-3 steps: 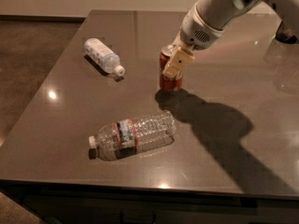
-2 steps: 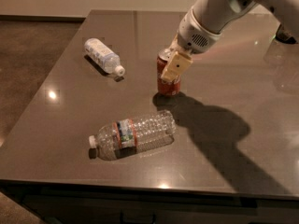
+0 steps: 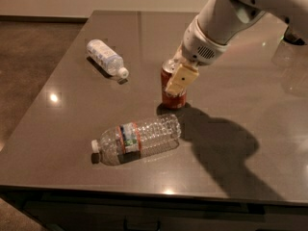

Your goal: Move coke can near water bottle

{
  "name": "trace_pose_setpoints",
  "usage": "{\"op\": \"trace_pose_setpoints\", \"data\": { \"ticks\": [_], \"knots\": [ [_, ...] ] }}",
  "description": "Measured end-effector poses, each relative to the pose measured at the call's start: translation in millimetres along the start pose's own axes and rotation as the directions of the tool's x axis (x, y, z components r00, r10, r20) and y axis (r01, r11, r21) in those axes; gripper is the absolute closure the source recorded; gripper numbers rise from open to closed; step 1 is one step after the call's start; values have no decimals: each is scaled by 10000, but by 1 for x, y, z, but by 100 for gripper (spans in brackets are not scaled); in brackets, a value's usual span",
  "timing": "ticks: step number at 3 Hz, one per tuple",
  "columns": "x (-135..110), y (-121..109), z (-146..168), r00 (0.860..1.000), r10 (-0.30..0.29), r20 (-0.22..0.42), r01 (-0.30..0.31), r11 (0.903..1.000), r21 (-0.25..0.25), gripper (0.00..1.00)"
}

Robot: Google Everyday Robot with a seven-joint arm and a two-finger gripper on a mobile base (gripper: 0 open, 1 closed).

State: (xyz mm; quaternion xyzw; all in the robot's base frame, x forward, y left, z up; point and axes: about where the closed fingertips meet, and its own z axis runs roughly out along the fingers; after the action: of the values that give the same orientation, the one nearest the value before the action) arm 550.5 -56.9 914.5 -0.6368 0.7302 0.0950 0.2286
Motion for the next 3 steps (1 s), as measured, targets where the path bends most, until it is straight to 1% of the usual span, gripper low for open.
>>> {"op": "trace_pose_setpoints", "data": {
  "ticks": [1,3],
  "knots": [
    [5,5,1,9999,135,3,-135,9999,-19,78],
    [14,7,2,9979,550,336,-530,9970,-569,32]
  ]
}}
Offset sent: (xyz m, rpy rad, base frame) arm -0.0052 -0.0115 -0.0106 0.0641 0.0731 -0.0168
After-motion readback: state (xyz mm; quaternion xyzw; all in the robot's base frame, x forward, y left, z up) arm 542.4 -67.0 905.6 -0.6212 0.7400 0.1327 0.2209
